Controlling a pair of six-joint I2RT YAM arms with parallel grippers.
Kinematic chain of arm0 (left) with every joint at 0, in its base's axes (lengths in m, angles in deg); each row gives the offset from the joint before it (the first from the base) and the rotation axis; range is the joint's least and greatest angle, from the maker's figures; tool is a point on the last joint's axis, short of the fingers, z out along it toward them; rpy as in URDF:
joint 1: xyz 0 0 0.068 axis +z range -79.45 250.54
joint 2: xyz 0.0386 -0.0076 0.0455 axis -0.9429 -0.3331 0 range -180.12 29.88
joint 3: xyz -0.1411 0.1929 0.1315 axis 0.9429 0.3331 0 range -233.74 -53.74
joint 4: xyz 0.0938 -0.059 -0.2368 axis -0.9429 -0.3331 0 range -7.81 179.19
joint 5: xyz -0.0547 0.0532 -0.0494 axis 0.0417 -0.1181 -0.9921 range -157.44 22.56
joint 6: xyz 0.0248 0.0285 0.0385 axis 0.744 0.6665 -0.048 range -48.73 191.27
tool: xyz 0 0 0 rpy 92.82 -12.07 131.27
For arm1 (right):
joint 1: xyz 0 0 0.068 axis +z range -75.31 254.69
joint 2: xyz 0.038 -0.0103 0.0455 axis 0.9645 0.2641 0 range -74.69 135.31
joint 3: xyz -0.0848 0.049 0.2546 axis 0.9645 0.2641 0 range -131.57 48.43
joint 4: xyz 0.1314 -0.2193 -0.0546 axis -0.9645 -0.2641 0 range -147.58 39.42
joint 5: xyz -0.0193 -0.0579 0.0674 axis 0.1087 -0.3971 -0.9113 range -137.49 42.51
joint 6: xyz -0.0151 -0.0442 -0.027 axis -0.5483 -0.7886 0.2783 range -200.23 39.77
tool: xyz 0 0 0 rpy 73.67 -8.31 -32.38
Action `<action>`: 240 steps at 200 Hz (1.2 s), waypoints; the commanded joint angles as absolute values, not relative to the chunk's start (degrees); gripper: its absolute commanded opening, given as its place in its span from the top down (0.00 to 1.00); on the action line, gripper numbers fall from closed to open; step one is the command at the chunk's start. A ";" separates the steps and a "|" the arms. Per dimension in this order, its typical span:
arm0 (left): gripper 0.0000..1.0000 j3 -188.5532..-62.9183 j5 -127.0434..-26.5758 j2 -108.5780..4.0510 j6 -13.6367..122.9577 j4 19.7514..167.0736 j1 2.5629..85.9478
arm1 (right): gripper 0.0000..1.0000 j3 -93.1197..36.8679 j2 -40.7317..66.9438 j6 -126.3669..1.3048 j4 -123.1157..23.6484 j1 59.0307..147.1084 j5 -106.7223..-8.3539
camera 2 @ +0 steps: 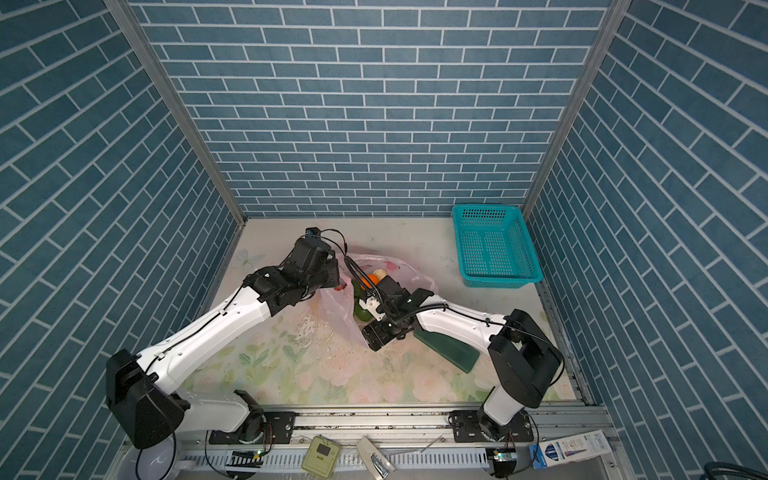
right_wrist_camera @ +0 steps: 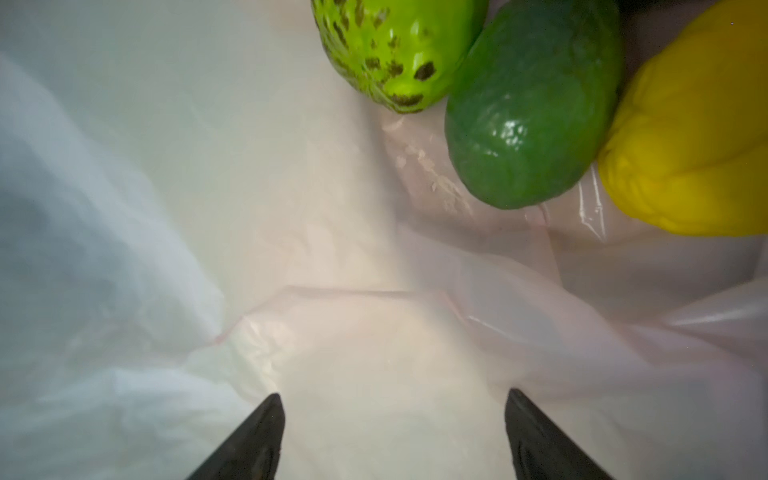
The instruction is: Untie the knot of the plastic bag and take out the fruit
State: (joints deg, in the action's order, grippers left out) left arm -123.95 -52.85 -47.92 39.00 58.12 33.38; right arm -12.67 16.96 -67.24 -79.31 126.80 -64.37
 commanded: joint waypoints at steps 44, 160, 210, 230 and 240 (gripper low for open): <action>1.00 -119.69 -52.89 -43.09 45.49 56.88 32.40 | 0.17 -29.12 23.63 -68.20 -82.34 122.25 -74.46; 1.00 -112.90 -51.07 -43.31 53.42 60.45 32.40 | 0.12 -24.92 27.89 -58.21 -62.17 112.57 -34.26; 1.00 -117.09 -51.95 -48.72 55.73 66.56 31.22 | 0.10 -21.56 22.25 -58.18 -71.11 105.87 -21.90; 1.00 -120.45 -53.34 -51.62 56.34 68.25 30.42 | 0.10 -19.76 18.90 -57.50 -74.73 104.41 -20.87; 1.00 -121.97 -54.25 -52.86 56.58 68.81 29.66 | 0.10 -18.64 17.29 -56.99 -76.53 104.39 -21.43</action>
